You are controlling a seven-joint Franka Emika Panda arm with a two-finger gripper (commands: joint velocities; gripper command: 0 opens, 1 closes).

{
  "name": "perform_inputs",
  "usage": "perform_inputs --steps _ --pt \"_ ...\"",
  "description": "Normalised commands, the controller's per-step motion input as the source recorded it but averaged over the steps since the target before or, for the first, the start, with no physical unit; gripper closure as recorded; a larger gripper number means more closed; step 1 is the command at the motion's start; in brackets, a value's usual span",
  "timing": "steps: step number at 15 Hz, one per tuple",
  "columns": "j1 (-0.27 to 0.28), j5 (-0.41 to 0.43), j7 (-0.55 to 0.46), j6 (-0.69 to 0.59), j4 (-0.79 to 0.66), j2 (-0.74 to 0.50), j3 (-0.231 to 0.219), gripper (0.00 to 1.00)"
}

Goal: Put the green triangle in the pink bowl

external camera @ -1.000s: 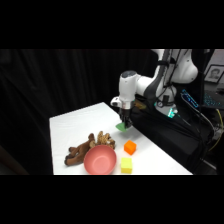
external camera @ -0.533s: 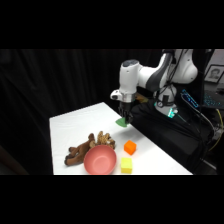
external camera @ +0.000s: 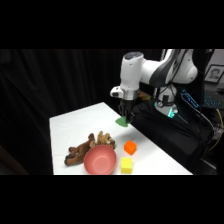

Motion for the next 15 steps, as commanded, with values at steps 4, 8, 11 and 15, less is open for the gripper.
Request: perform_inputs --steps 4,8,11,15 --pt "-0.022 0.056 0.09 -0.21 0.35 0.12 0.110 0.93" --pt "-0.012 0.068 0.07 -0.15 0.43 0.29 0.061 0.93" --pt "0.013 0.113 0.03 -0.19 0.46 0.30 0.031 0.93" --pt "0.047 0.115 0.03 -0.24 0.50 0.28 0.021 0.93"
